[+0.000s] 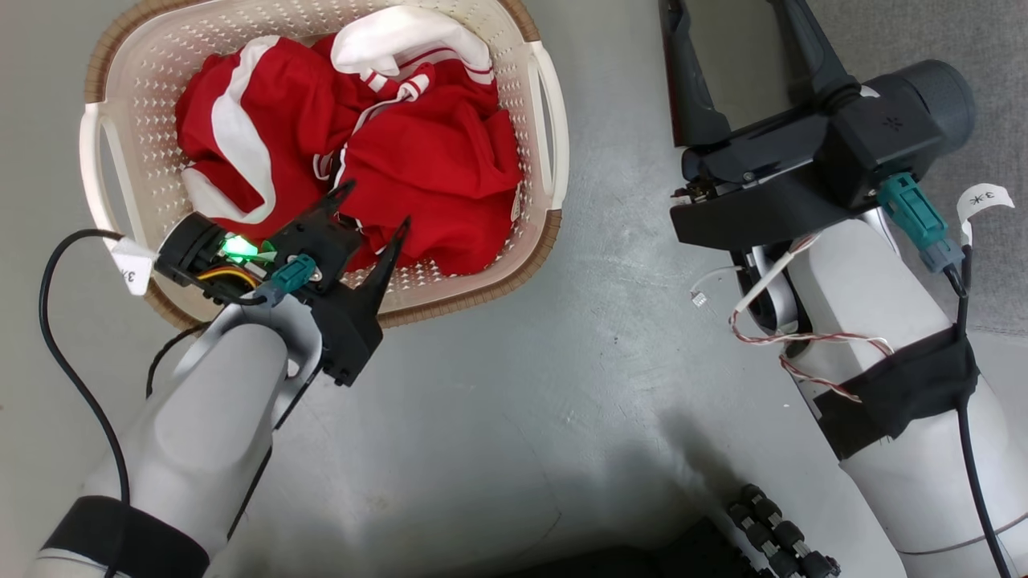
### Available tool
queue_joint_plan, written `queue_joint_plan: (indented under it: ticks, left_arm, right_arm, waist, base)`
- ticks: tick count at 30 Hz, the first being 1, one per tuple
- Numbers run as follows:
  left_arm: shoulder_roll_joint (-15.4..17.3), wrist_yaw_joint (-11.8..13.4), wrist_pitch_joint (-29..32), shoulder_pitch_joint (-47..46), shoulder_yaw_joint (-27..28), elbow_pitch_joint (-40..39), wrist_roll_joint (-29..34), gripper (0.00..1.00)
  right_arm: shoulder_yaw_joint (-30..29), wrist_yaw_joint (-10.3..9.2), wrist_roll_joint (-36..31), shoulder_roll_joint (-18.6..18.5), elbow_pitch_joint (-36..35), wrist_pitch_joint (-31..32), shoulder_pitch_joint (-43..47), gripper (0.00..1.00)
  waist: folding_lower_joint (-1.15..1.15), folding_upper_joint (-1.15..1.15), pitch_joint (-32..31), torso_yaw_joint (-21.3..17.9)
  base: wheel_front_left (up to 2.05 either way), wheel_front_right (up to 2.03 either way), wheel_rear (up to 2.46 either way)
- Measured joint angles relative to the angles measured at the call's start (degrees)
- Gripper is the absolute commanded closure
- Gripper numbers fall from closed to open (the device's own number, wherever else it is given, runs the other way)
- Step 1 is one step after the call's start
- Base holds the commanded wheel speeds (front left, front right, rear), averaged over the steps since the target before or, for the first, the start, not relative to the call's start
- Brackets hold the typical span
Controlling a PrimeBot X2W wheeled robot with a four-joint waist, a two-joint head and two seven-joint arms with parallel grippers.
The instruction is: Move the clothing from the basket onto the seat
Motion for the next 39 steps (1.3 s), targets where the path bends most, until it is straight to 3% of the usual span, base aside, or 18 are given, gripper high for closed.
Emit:
queue_joint_plan:
  ticks: [7, 25, 34, 35, 36, 37, 39]
  left_arm:
    - [2.7, 0.0, 0.3, -3.2, -6.2, 0.0, 1.2, 0.0]
    - [4.0, 0.0, -0.1, -10.6, -14.1, 1.7, 1.4, 0.0]
    - [2.8, 0.0, 0.5, -13.3, -16.6, 4.3, 1.1, 0.0]
    - [2.6, 0.0, 0.5, -13.3, -16.6, 4.7, 0.5, 0.27]
    - [2.6, 0.0, 0.5, -13.3, -16.5, 5.2, -0.2, 0.89]
    - [2.6, 0.0, 0.5, -13.3, -16.4, 5.5, -0.7, 1.0]
    - [2.6, 0.0, -0.1, -13.2, -16.2, 6.4, -1.3, 1.0]
  right_arm:
    - [0.4, 0.0, -0.3, 0.8, -0.5, 0.0, -0.8, 0.0]
    - [1.8, -0.01, -0.3, 1.7, -1.7, 0.0, -0.9, 0.0]
    - [3.2, -0.01, -0.3, 1.9, -2.4, 0.0, -0.9, 0.0]
    - [3.3, -0.01, -0.3, 1.9, -2.4, 0.0, -0.9, 0.0]
    - [3.3, -0.01, -0.3, 1.9, -2.5, 0.0, -0.9, 0.0]
    - [3.3, -0.01, -0.3, 1.9, -2.5, 0.0, -1.0, 0.0]
    - [3.3, -0.02, -0.3, 1.9, -2.4, 0.0, -1.0, 0.0]
  waist:
    - [0.0, 0.0, 1.3, -0.5]
    - [0.0, -0.01, 5.4, -2.9]
    - [0.01, -0.01, 7.4, -4.6]
    - [0.01, -0.01, 7.5, -4.7]
    - [0.01, -0.01, 7.5, -4.8]
    - [0.01, -0.01, 7.5, -4.8]
    - [0.01, -0.01, 7.3, -4.8]
  base:
    - [0.0, 0.0, 0.0]
    - [0.0, 0.0, 0.0]
    - [0.0, 0.0, 0.0]
    - [0.0, 0.0, 0.0]
    - [0.0, 0.0, 0.0]
    - [0.0, 0.0, 0.0]
    - [0.0, 0.0, 0.0]
